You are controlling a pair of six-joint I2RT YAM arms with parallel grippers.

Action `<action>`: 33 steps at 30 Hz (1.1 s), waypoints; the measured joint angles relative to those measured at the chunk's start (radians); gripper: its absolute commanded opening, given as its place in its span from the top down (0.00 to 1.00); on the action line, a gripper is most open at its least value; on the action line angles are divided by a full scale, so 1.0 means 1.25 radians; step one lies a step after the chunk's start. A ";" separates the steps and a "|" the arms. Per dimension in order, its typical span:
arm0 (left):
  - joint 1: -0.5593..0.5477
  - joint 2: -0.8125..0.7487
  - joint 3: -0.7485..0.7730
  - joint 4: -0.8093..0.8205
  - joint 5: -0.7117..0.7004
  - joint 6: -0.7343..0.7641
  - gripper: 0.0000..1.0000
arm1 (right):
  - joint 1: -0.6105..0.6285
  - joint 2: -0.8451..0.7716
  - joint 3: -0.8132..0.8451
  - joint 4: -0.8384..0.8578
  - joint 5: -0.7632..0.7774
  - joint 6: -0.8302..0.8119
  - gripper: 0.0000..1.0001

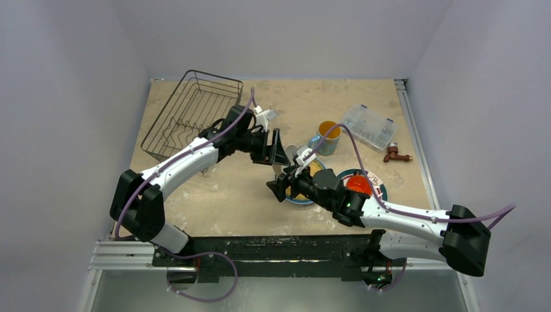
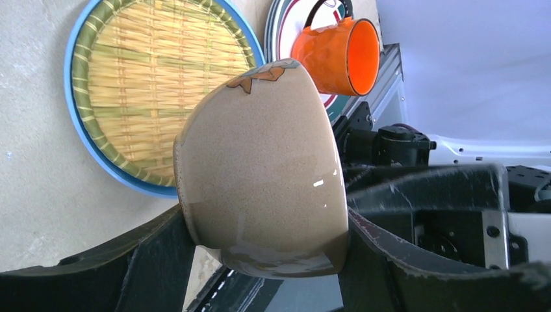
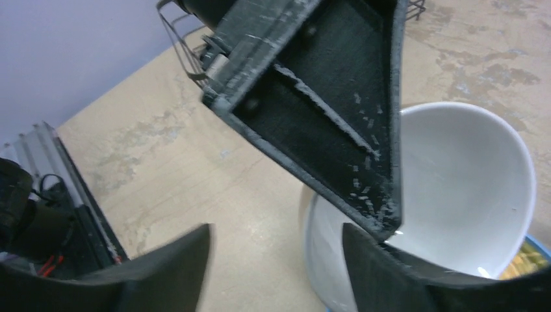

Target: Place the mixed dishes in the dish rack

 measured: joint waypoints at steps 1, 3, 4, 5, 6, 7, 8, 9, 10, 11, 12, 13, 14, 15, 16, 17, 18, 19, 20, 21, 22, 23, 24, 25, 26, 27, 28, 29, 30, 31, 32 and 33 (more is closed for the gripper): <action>0.000 0.000 0.002 0.001 -0.003 0.002 1.00 | 0.001 0.000 0.000 -0.003 0.002 0.002 0.13; -0.001 -0.004 0.003 -0.009 0.007 0.010 1.00 | -0.005 0.000 0.000 -0.003 0.024 0.001 0.04; -0.006 -0.006 0.003 -0.021 0.016 0.012 1.00 | -0.009 -0.003 0.000 0.001 0.034 -0.002 0.02; -0.012 -0.008 0.003 -0.031 0.023 0.015 1.00 | -0.012 -0.006 0.000 0.003 0.044 -0.001 0.01; -0.017 -0.008 0.003 -0.038 0.029 0.017 1.00 | -0.015 -0.011 0.000 0.005 0.049 -0.002 0.01; -0.021 -0.008 0.003 -0.043 0.035 0.018 1.00 | -0.016 -0.018 0.000 0.008 0.056 -0.002 0.01; -0.024 -0.008 0.003 -0.045 0.039 0.018 1.00 | -0.016 -0.025 0.000 0.012 0.065 -0.002 0.01; -0.026 -0.008 0.003 -0.050 0.042 0.019 1.00 | -0.016 -0.031 0.000 0.014 0.067 -0.002 0.01; -0.026 -0.008 0.003 -0.053 0.044 0.019 1.00 | -0.016 -0.038 0.000 0.017 0.070 -0.002 0.01; -0.025 -0.008 0.003 -0.056 0.044 0.019 1.00 | -0.016 -0.042 0.000 0.019 0.072 -0.002 0.01; -0.025 -0.008 0.003 -0.058 0.044 0.020 1.00 | -0.016 -0.044 0.000 0.021 0.072 -0.002 0.01; -0.025 -0.008 0.003 -0.060 0.044 0.020 1.00 | -0.016 -0.045 0.000 0.022 0.072 -0.002 0.01; -0.025 -0.008 0.003 -0.062 0.043 0.020 1.00 | -0.016 -0.045 0.000 0.022 0.073 -0.002 0.01; -0.025 -0.008 0.003 -0.063 0.043 0.020 1.00 | -0.016 -0.045 0.000 0.022 0.073 -0.002 0.01; -0.025 -0.008 0.003 -0.064 0.043 0.020 1.00 | -0.016 -0.045 0.000 0.022 0.072 -0.002 0.01; -0.025 -0.008 0.003 -0.065 0.043 0.020 1.00 | -0.016 -0.045 0.000 0.022 0.072 -0.002 0.01; -0.025 -0.009 0.003 -0.066 0.042 0.020 1.00 | -0.016 -0.045 0.000 0.022 0.072 -0.002 0.01; -0.024 -0.009 0.003 -0.069 0.040 0.020 1.00 | -0.016 -0.045 0.000 0.022 0.072 -0.002 0.01; -0.023 -0.010 0.003 -0.070 0.037 0.021 1.00 | -0.016 -0.045 0.000 0.022 0.072 -0.002 0.01; -0.021 -0.012 0.003 -0.073 0.034 0.024 1.00 | -0.016 -0.045 0.000 0.022 0.073 -0.002 0.01; -0.019 -0.015 0.003 -0.076 0.029 0.028 1.00 | -0.016 -0.045 -0.001 0.021 0.074 -0.002 0.01; -0.015 -0.019 0.003 -0.080 0.023 0.032 1.00 | -0.016 -0.048 -0.002 0.020 0.079 -0.002 0.01; -0.009 -0.027 0.003 -0.086 0.008 0.038 1.00 | -0.016 -0.053 -0.005 0.020 0.086 -0.002 0.01; -0.005 -0.037 0.003 -0.092 -0.008 0.040 1.00 | -0.016 -0.060 -0.008 0.017 0.091 -0.002 0.01; 0.002 -0.050 0.003 -0.100 -0.031 0.047 1.00 | -0.016 -0.070 -0.012 0.016 0.096 -0.002 0.01; 0.010 -0.068 0.003 -0.111 -0.059 0.056 1.00 | -0.016 -0.087 -0.021 0.013 0.108 -0.001 0.01; 0.016 -0.087 0.003 -0.118 -0.089 0.062 1.00 | -0.016 -0.105 -0.030 0.013 0.113 -0.001 0.01; 0.021 -0.107 0.003 -0.127 -0.118 0.071 1.00 | -0.016 -0.120 -0.037 0.013 0.117 0.000 0.01; 0.026 -0.128 0.003 -0.135 -0.155 0.080 1.00 | -0.016 -0.139 -0.046 0.014 0.126 0.001 0.01; 0.030 -0.149 0.003 -0.142 -0.190 0.088 1.00 | -0.016 -0.154 -0.054 0.014 0.130 0.001 0.01; 0.033 -0.168 0.003 -0.148 -0.223 0.096 1.00 | -0.016 -0.171 -0.062 0.014 0.135 0.002 0.01; 0.037 -0.185 0.003 -0.154 -0.256 0.104 1.00 | -0.016 -0.188 -0.070 0.015 0.141 0.003 0.01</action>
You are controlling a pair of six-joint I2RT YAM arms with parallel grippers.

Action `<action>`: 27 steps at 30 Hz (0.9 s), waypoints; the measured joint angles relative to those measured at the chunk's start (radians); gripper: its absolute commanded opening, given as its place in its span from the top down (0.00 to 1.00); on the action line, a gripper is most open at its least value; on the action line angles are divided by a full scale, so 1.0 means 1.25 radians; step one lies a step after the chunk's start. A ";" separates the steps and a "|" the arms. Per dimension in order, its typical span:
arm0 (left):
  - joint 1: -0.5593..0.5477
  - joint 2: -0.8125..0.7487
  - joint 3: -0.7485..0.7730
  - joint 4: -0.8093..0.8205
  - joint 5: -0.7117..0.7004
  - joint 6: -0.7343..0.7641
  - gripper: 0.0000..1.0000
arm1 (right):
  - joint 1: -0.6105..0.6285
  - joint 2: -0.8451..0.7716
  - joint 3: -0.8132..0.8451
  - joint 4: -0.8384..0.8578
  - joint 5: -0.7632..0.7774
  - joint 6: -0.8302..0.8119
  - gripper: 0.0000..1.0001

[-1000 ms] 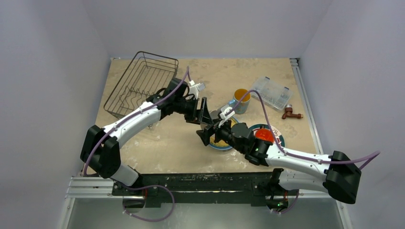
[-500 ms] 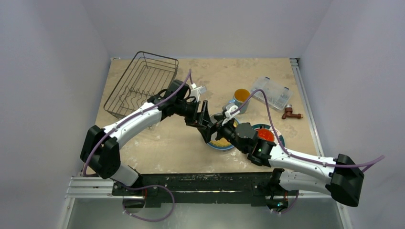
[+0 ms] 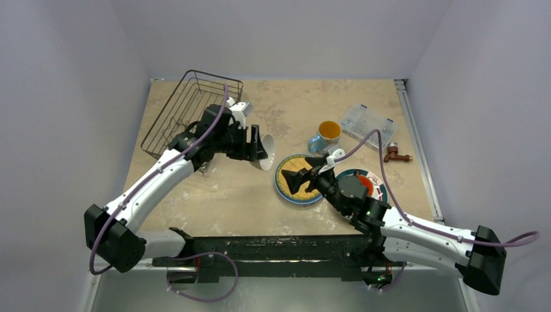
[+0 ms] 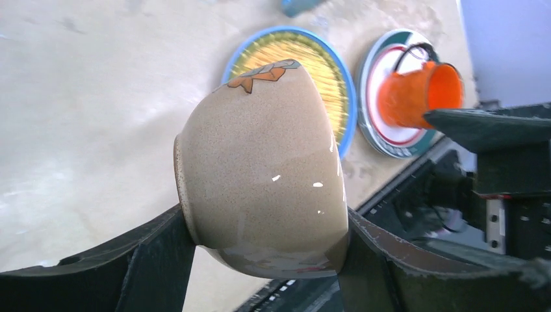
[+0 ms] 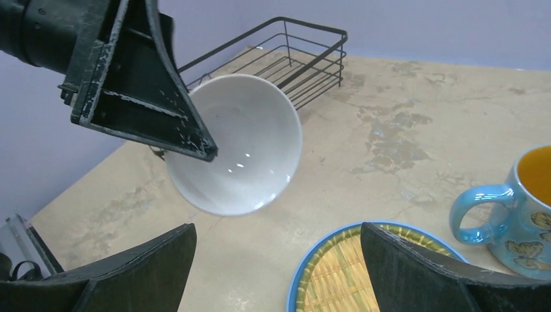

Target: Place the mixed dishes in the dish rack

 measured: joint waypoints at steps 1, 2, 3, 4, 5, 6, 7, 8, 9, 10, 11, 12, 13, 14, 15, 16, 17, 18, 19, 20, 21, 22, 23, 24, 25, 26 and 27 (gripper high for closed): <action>0.002 -0.013 0.000 -0.005 -0.026 0.006 1.00 | 0.000 -0.010 -0.005 0.000 0.005 0.001 0.01; 0.003 -0.026 0.000 -0.009 -0.060 0.016 1.00 | 0.000 -0.019 -0.011 0.003 0.009 0.001 0.01; 0.004 -0.039 0.000 -0.014 -0.097 0.025 1.00 | 0.000 -0.027 -0.016 0.003 0.014 0.002 0.01; 0.005 -0.051 0.000 -0.020 -0.136 0.038 1.00 | 0.000 -0.033 -0.022 0.005 0.017 0.002 0.01; 0.005 -0.060 0.000 -0.023 -0.163 0.044 1.00 | 0.000 -0.035 -0.027 0.005 0.024 0.003 0.01; 0.006 -0.070 -0.002 -0.024 -0.196 0.057 1.00 | 0.000 -0.037 -0.032 0.005 0.030 0.004 0.01; 0.009 -0.079 -0.003 -0.024 -0.226 0.064 1.00 | 0.000 -0.038 -0.036 0.005 0.033 0.004 0.01; 0.012 -0.089 -0.005 -0.022 -0.248 0.074 1.00 | 0.000 -0.040 -0.042 0.004 0.036 0.005 0.01; 0.017 -0.099 -0.010 -0.018 -0.270 0.080 1.00 | 0.000 -0.043 -0.048 0.004 0.037 0.005 0.01; 0.024 -0.109 -0.016 -0.016 -0.289 0.083 1.00 | 0.000 -0.048 -0.054 0.002 0.039 0.005 0.01; 0.033 -0.115 -0.020 -0.014 -0.301 0.084 1.00 | 0.000 -0.055 -0.062 0.002 0.043 0.005 0.01; 0.044 -0.120 -0.024 -0.010 -0.314 0.084 1.00 | 0.000 -0.066 -0.071 -0.001 0.048 0.005 0.01; 0.056 -0.121 -0.027 -0.008 -0.324 0.083 1.00 | 0.000 -0.078 -0.080 -0.003 0.051 0.004 0.01; 0.069 -0.121 -0.028 -0.006 -0.335 0.083 1.00 | 0.000 -0.092 -0.089 -0.007 0.055 0.004 0.01; 0.078 -0.119 -0.028 -0.005 -0.345 0.082 1.00 | 0.000 -0.104 -0.094 -0.013 0.059 0.003 0.01; 0.089 -0.116 -0.028 -0.003 -0.363 0.082 1.00 | 0.000 -0.122 -0.101 -0.020 0.067 0.000 0.01; 0.096 -0.114 -0.027 -0.001 -0.379 0.081 1.00 | 0.000 -0.137 -0.105 -0.023 0.072 -0.003 0.01; 0.102 -0.112 -0.027 0.001 -0.401 0.079 1.00 | 0.000 -0.154 -0.110 -0.026 0.077 -0.006 0.01; 0.106 -0.109 -0.025 0.001 -0.425 0.078 1.00 | 0.000 -0.171 -0.116 -0.026 0.081 -0.009 0.01; 0.108 -0.104 -0.023 0.002 -0.460 0.076 1.00 | 0.000 -0.187 -0.122 -0.026 0.090 -0.014 0.01; 0.109 -0.101 -0.021 0.005 -0.483 0.075 1.00 | 0.000 -0.197 -0.126 -0.026 0.093 -0.018 0.01; 0.110 -0.096 -0.021 0.010 -0.513 0.074 1.00 | 0.000 -0.207 -0.131 -0.026 0.097 -0.023 0.01; 0.110 -0.089 -0.020 0.019 -0.544 0.081 1.00 | 0.000 -0.213 -0.135 -0.026 0.099 -0.028 0.01; 0.111 -0.081 -0.020 0.030 -0.569 0.087 1.00 | 0.000 -0.217 -0.137 -0.026 0.101 -0.032 0.01; 0.113 -0.067 -0.015 0.043 -0.594 0.104 1.00 | 0.000 -0.217 -0.138 -0.027 0.104 -0.038 0.01; 0.116 -0.045 -0.002 0.053 -0.615 0.128 1.00 | 0.000 -0.217 -0.139 -0.027 0.106 -0.042 0.01; 0.120 -0.024 0.009 0.066 -0.627 0.149 1.00 | 0.000 -0.217 -0.140 -0.028 0.107 -0.046 0.01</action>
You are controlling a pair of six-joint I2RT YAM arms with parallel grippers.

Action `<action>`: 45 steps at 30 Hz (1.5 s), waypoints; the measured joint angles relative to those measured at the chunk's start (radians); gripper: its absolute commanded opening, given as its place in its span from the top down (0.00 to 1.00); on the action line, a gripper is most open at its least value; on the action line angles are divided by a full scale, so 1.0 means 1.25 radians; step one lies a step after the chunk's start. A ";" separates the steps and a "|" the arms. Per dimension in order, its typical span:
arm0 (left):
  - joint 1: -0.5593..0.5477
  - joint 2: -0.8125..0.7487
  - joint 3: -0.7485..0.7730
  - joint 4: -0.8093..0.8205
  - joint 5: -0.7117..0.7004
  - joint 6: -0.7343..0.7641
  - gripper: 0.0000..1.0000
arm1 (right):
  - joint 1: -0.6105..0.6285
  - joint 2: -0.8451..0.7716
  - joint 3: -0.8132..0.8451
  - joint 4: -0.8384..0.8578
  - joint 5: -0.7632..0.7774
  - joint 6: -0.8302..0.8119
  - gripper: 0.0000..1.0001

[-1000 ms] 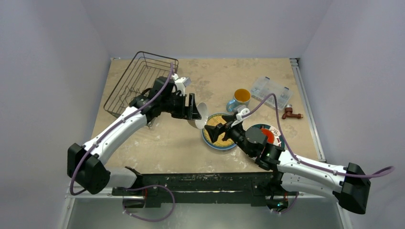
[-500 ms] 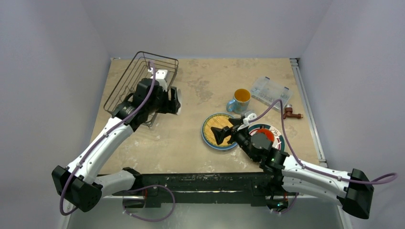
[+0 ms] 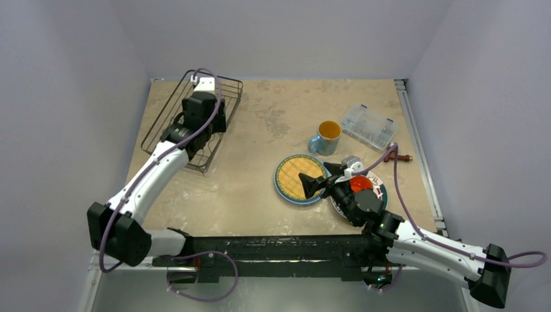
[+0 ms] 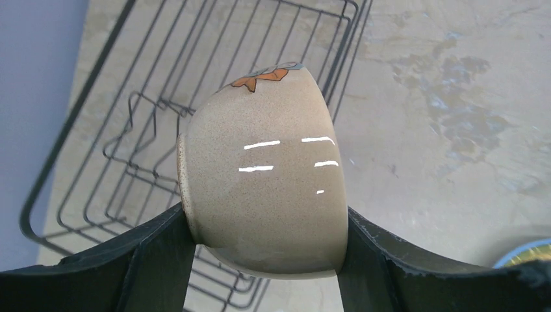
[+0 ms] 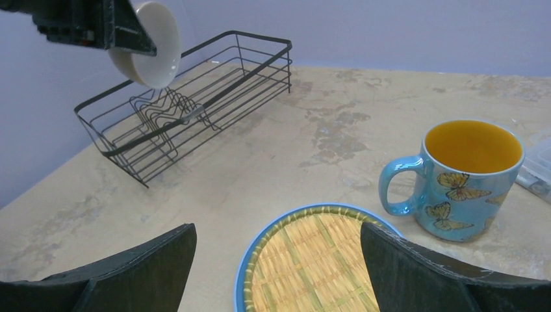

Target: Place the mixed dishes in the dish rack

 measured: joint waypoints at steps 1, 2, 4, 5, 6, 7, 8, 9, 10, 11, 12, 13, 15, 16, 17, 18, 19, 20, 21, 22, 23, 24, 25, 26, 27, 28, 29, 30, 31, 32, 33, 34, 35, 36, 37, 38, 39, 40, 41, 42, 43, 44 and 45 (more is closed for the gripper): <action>0.005 0.027 0.014 0.023 -0.009 0.034 1.00 | 0.000 0.000 0.000 -0.002 0.000 -0.003 0.01; 0.009 0.056 0.026 0.052 -0.016 0.070 1.00 | 0.000 0.001 -0.001 -0.004 -0.001 -0.005 0.01; 0.016 0.107 0.043 0.107 -0.026 0.139 1.00 | 0.000 0.001 -0.002 -0.009 -0.002 -0.010 0.01; 0.020 0.132 0.052 0.125 -0.029 0.169 1.00 | 0.000 0.002 -0.002 -0.009 -0.005 -0.011 0.01; 0.024 0.155 0.064 0.136 -0.029 0.201 1.00 | 0.000 0.002 -0.002 -0.009 -0.011 -0.013 0.01; 0.030 0.180 0.079 0.146 -0.028 0.223 1.00 | 0.000 0.002 -0.002 -0.009 -0.016 -0.014 0.01; 0.038 0.205 0.096 0.157 -0.028 0.248 1.00 | 0.000 0.004 -0.002 -0.009 -0.019 -0.014 0.01; 0.047 0.230 0.112 0.168 -0.028 0.270 1.00 | 0.000 0.007 -0.003 -0.009 -0.023 -0.014 0.01; 0.059 0.256 0.131 0.176 -0.028 0.291 1.00 | 0.000 0.009 -0.003 -0.008 -0.031 -0.014 0.01; 0.068 0.276 0.146 0.182 -0.028 0.308 1.00 | 0.000 0.014 -0.004 -0.008 -0.037 -0.014 0.01; 0.081 0.304 0.168 0.189 -0.027 0.331 1.00 | 0.000 0.019 -0.005 -0.007 -0.041 -0.014 0.01; 0.090 0.325 0.181 0.196 -0.028 0.346 1.00 | 0.000 0.023 -0.005 -0.007 -0.044 -0.014 0.01; 0.108 0.377 0.217 0.211 -0.035 0.387 1.00 | 0.000 0.039 -0.005 -0.005 -0.054 -0.014 0.01; 0.114 0.402 0.233 0.217 -0.042 0.407 1.00 | 0.000 0.044 -0.005 -0.005 -0.057 -0.014 0.01; 0.117 0.427 0.246 0.226 -0.049 0.428 1.00 | 0.000 0.048 -0.005 -0.005 -0.058 -0.014 0.01; 0.120 0.450 0.256 0.236 -0.056 0.451 1.00 | 0.000 0.050 -0.005 -0.004 -0.058 -0.014 0.01; 0.121 0.468 0.263 0.245 -0.061 0.467 1.00 | 0.000 0.051 -0.005 -0.003 -0.058 -0.015 0.01; 0.121 0.489 0.271 0.253 -0.069 0.487 1.00 | 0.000 0.053 -0.005 0.000 -0.058 -0.016 0.01; 0.121 0.510 0.282 0.259 -0.076 0.504 1.00 | 0.000 0.055 -0.005 0.004 -0.058 -0.017 0.01; 0.122 0.530 0.292 0.265 -0.080 0.518 1.00 | 0.000 0.057 -0.005 0.008 -0.058 -0.019 0.01; 0.122 0.550 0.304 0.268 -0.085 0.527 1.00 | 0.000 0.059 -0.005 0.011 -0.058 -0.020 0.01; 0.122 0.565 0.314 0.271 -0.089 0.537 1.00 | 0.000 0.062 -0.005 0.015 -0.058 -0.022 0.01; 0.123 0.581 0.325 0.276 -0.095 0.550 1.00 | 0.000 0.065 -0.005 0.017 -0.058 -0.023 0.01; 0.124 0.599 0.336 0.287 -0.104 0.566 1.00 | 0.000 0.067 -0.005 0.019 -0.058 -0.023 0.01; 0.125 0.614 0.345 0.300 -0.113 0.581 1.00 | 0.000 0.070 -0.005 0.020 -0.058 -0.023 0.01; 0.126 0.631 0.357 0.313 -0.125 0.598 1.00 | 0.000 0.072 -0.005 0.021 -0.058 -0.024 0.01; 0.127 0.648 0.368 0.329 -0.138 0.614 1.00 | 0.000 0.072 -0.007 0.023 -0.059 -0.025 0.01; 0.128 0.664 0.377 0.347 -0.150 0.630 1.00 | 0.000 0.072 -0.010 0.027 -0.059 -0.026 0.01; 0.129 0.676 0.381 0.359 -0.157 0.643 1.00 | 0.000 0.072 -0.013 0.028 -0.060 -0.027 0.01; 0.131 0.688 0.386 0.372 -0.166 0.655 1.00 | 0.000 0.073 -0.016 0.027 -0.061 -0.028 0.01; 0.133 0.699 0.388 0.383 -0.174 0.666 1.00 | 0.000 0.075 -0.018 0.028 -0.061 -0.029 0.01; 0.136 0.710 0.391 0.390 -0.184 0.675 1.00 | 0.000 0.078 -0.019 0.028 -0.062 -0.029 0.01; 0.139 0.718 0.393 0.396 -0.190 0.681 1.00 | 0.000 0.081 -0.020 0.029 -0.064 -0.030 0.01; 0.142 0.729 0.397 0.399 -0.198 0.687 1.00 | 0.000 0.083 -0.021 0.031 -0.067 -0.030 0.01; 0.144 0.739 0.402 0.403 -0.207 0.692 1.00 | 0.000 0.085 -0.022 0.033 -0.067 -0.031 0.01; 0.147 0.747 0.405 0.404 -0.211 0.697 1.00 | 0.000 0.087 -0.023 0.034 -0.069 -0.031 0.01; 0.151 0.757 0.410 0.404 -0.216 0.700 1.00 | 0.000 0.091 -0.023 0.034 -0.072 -0.032 0.01; 0.154 0.767 0.415 0.404 -0.220 0.701 1.00 | 0.000 0.092 -0.023 0.034 -0.074 -0.032 0.01; 0.158 0.777 0.422 0.403 -0.224 0.703 1.00 | 0.000 0.096 -0.023 0.035 -0.074 -0.033 0.01; 0.160 0.787 0.432 0.402 -0.227 0.704 1.00 | 0.000 0.097 -0.023 0.037 -0.074 -0.034 0.01; 0.162 0.797 0.441 0.402 -0.231 0.706 1.00 | 0.000 0.098 -0.023 0.038 -0.074 -0.034 0.01; 0.164 0.808 0.452 0.402 -0.233 0.706 1.00 | 0.000 0.098 -0.023 0.040 -0.074 -0.034 0.01; 0.165 0.818 0.462 0.401 -0.235 0.706 1.00 | 0.000 0.098 -0.024 0.042 -0.074 -0.034 0.01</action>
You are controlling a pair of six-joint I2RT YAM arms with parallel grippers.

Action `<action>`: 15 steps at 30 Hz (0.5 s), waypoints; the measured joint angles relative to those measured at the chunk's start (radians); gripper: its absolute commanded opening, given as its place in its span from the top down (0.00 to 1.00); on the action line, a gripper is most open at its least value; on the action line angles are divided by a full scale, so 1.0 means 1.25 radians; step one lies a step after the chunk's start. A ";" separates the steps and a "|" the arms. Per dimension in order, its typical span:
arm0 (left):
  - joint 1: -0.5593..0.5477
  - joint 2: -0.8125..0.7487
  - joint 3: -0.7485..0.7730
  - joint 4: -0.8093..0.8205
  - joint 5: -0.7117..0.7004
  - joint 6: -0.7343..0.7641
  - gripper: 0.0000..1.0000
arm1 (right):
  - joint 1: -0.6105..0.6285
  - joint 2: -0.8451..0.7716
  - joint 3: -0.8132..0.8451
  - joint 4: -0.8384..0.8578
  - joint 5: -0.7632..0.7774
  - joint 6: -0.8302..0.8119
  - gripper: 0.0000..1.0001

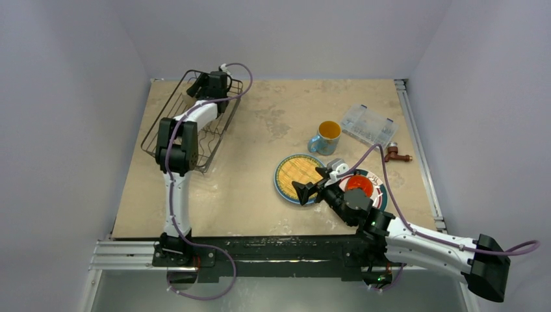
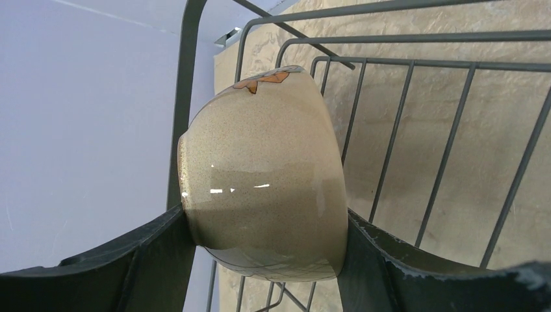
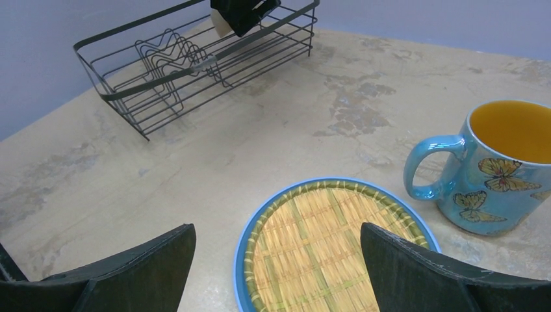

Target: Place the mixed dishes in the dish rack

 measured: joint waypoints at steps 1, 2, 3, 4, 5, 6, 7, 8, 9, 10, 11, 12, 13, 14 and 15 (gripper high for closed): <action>0.001 0.008 0.009 -0.001 -0.003 0.000 1.00 | 0.000 0.000 -0.002 0.004 0.000 0.000 0.01; 0.001 0.016 0.018 -0.001 -0.006 0.000 1.00 | 0.000 0.000 -0.003 0.006 0.000 0.000 0.01; 0.001 0.021 0.025 -0.001 -0.007 0.001 1.00 | 0.000 0.000 -0.004 0.008 0.001 0.000 0.01; 0.001 0.027 0.033 -0.001 -0.008 0.001 0.97 | 0.000 0.000 -0.005 0.010 0.001 0.000 0.01; 0.000 0.032 0.039 0.000 -0.008 0.002 0.93 | 0.000 0.000 -0.005 0.012 0.001 -0.001 0.01; 0.000 0.034 0.042 0.000 -0.008 0.002 0.89 | 0.000 0.001 -0.005 0.014 0.001 0.000 0.01; 0.000 0.037 0.043 -0.002 -0.008 0.002 0.86 | 0.000 0.002 -0.005 0.017 0.001 0.000 0.01; 0.000 0.039 0.045 -0.003 -0.008 0.002 0.82 | 0.000 0.004 -0.005 0.020 0.001 0.000 0.01; 0.000 0.042 0.048 -0.005 -0.008 0.002 0.79 | 0.000 0.006 -0.005 0.021 0.001 -0.001 0.01; 0.000 0.044 0.049 -0.006 -0.008 0.002 0.72 | -0.001 0.009 -0.005 0.023 0.001 -0.001 0.01; 0.000 0.047 0.052 -0.010 -0.008 0.002 0.64 | -0.001 0.011 -0.005 0.024 0.001 -0.001 0.01; -0.001 0.050 0.054 -0.015 -0.008 0.002 0.50 | -0.001 0.014 -0.005 0.024 0.001 -0.001 0.01; -0.001 0.055 0.058 -0.019 -0.010 0.003 0.34 | -0.001 0.015 -0.005 0.025 0.001 -0.001 0.01; -0.002 0.058 0.063 -0.019 -0.015 0.008 0.29 | -0.001 0.015 -0.005 0.024 0.001 -0.001 0.01; -0.003 0.061 0.066 -0.021 -0.019 0.009 0.22 | -0.001 0.015 -0.005 0.025 0.001 -0.001 0.01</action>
